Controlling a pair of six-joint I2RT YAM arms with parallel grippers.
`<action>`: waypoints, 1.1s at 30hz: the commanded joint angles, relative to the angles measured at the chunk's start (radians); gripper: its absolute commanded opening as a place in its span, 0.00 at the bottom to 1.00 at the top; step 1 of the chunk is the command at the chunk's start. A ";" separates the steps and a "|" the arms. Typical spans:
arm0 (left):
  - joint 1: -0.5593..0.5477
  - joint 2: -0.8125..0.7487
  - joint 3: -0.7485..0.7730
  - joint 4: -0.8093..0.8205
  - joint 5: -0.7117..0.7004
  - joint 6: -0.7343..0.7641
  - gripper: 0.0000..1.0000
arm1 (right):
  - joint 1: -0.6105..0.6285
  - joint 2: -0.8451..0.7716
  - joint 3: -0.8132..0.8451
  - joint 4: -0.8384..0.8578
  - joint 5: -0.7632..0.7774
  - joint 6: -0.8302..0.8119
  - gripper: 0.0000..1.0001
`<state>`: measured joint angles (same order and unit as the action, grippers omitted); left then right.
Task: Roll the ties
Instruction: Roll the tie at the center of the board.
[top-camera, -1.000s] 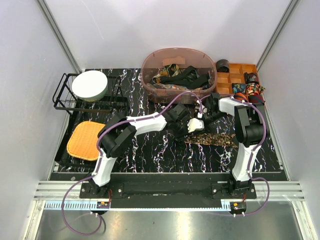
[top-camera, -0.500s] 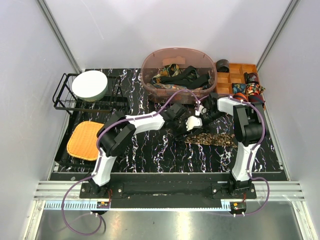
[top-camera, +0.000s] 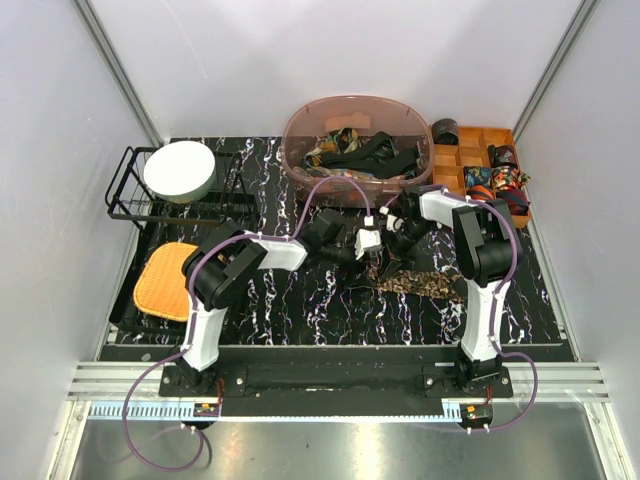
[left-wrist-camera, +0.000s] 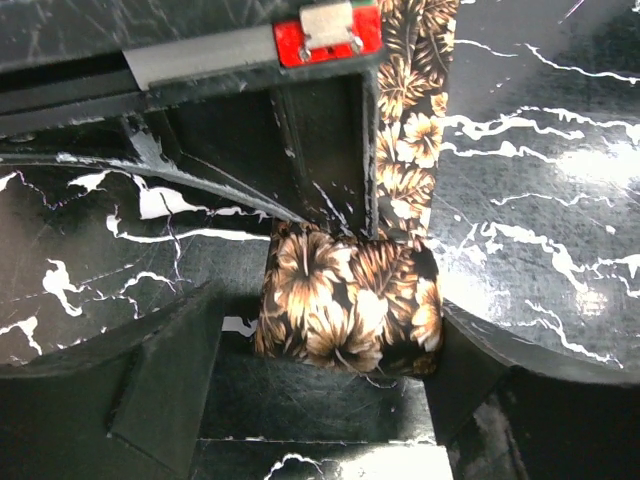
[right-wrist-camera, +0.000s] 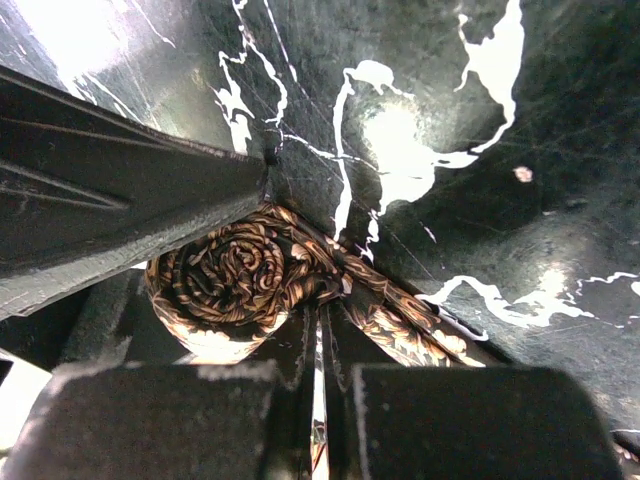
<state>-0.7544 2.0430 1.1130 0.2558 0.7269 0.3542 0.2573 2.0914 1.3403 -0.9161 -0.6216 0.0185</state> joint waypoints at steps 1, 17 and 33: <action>0.012 0.034 -0.064 0.017 0.084 -0.026 0.76 | 0.026 0.067 0.008 0.079 0.237 -0.061 0.00; 0.000 0.100 0.005 0.007 0.066 -0.047 0.52 | 0.051 0.125 0.074 0.069 0.229 -0.080 0.00; -0.031 0.066 0.076 -0.475 -0.233 0.123 0.00 | -0.027 -0.031 0.180 -0.104 0.091 -0.132 0.21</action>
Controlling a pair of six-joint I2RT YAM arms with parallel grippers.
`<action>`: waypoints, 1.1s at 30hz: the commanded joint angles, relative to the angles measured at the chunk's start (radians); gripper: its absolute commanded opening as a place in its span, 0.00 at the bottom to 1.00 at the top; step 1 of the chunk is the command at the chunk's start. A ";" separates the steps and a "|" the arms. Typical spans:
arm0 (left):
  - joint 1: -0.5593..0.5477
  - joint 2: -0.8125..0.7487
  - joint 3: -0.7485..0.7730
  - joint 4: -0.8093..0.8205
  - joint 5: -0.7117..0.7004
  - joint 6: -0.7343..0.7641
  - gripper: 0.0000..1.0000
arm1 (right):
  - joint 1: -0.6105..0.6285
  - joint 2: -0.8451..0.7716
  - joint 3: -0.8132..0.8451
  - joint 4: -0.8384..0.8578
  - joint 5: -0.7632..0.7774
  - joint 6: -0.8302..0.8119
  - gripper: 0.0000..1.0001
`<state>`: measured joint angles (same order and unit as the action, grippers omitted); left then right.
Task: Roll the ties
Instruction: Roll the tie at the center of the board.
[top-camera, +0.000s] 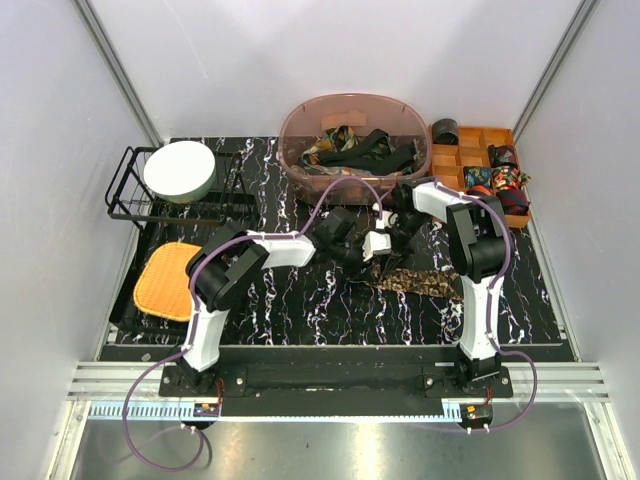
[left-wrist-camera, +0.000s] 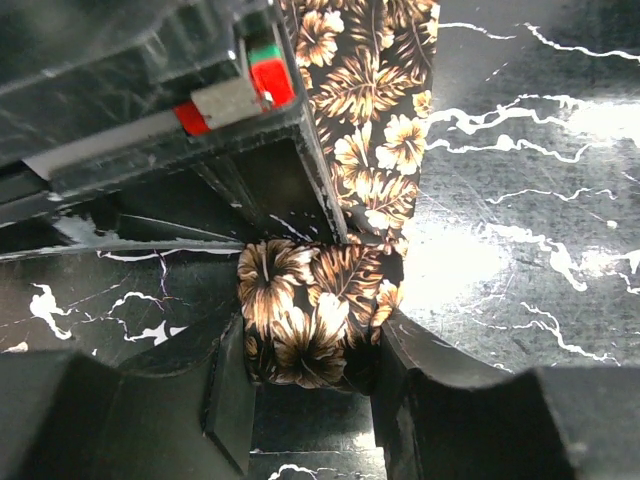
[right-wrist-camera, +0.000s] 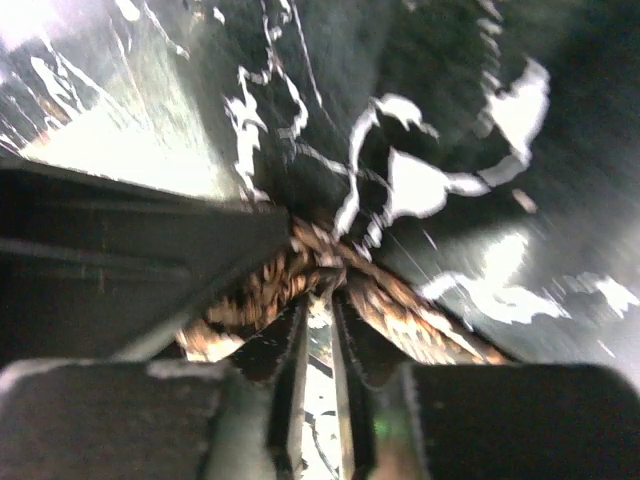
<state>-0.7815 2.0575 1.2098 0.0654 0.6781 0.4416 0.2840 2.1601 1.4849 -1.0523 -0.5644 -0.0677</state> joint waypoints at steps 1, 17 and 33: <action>-0.004 0.055 -0.012 -0.292 -0.189 0.032 0.00 | -0.072 -0.117 0.028 0.020 0.015 -0.043 0.25; 0.002 0.119 0.007 -0.237 -0.255 -0.193 0.00 | -0.155 -0.220 -0.140 -0.026 -0.092 -0.170 0.22; 0.011 0.127 0.005 -0.254 -0.239 -0.170 0.00 | -0.143 -0.236 -0.202 -0.114 -0.204 -0.272 0.23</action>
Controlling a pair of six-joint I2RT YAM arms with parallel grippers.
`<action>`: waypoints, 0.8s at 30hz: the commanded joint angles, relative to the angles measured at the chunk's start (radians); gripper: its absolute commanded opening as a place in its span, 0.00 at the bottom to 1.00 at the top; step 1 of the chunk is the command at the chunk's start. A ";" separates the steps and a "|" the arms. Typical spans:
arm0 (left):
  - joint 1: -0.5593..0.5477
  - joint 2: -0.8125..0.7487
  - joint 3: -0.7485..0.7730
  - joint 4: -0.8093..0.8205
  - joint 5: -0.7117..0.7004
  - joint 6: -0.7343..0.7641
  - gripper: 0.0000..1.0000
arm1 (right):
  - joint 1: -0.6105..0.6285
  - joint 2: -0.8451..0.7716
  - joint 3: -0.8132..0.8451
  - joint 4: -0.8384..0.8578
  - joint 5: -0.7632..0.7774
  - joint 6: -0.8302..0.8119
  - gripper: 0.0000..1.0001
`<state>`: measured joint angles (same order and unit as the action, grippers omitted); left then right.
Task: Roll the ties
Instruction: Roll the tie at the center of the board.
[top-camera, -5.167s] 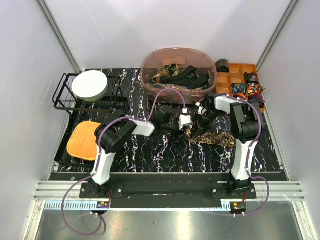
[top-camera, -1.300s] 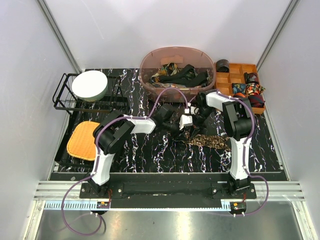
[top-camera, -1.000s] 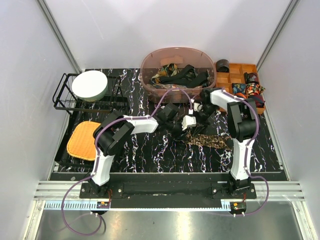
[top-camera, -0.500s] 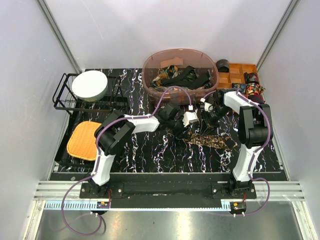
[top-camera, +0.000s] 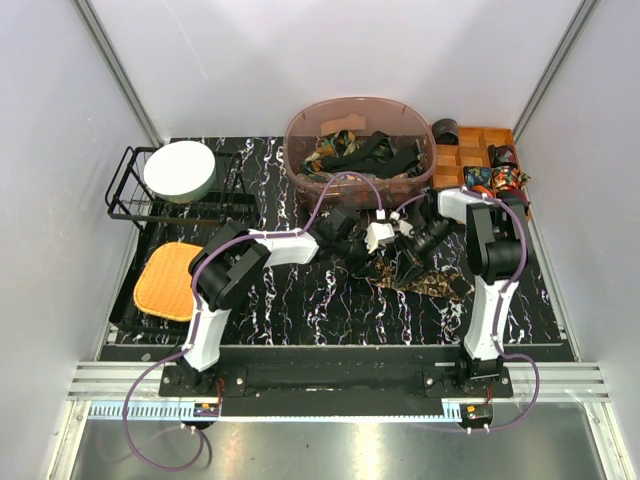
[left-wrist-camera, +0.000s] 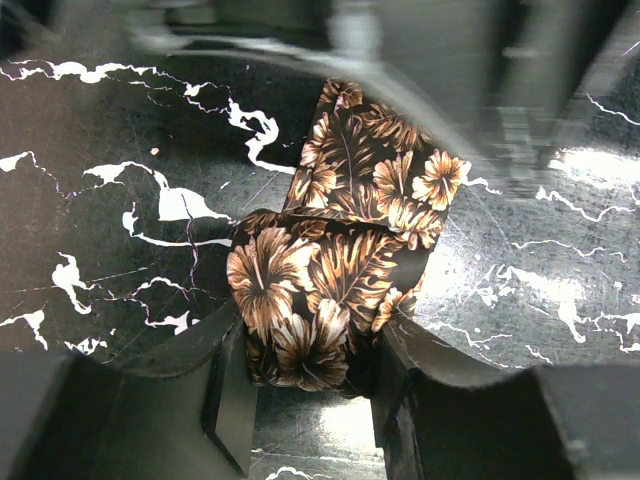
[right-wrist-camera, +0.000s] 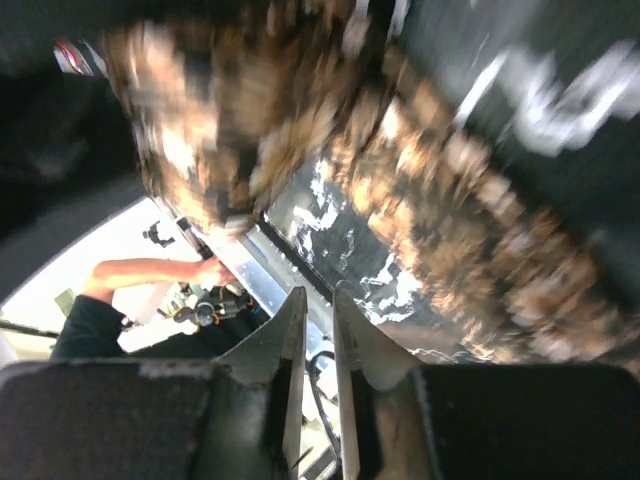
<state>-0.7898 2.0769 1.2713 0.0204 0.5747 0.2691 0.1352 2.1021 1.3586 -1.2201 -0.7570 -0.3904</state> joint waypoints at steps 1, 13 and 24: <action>0.021 0.107 -0.056 -0.211 -0.136 0.002 0.00 | 0.006 -0.206 -0.087 0.070 0.008 0.071 0.23; 0.046 0.103 -0.064 -0.198 -0.104 -0.028 0.00 | -0.020 -0.174 -0.116 0.160 0.255 0.261 0.17; 0.067 0.086 -0.096 -0.155 -0.105 -0.064 0.00 | -0.022 -0.111 -0.085 0.338 0.276 0.384 0.17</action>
<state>-0.7464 2.0823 1.2606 0.0605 0.5835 0.2214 0.1196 1.9793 1.2232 -0.9451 -0.4957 -0.0502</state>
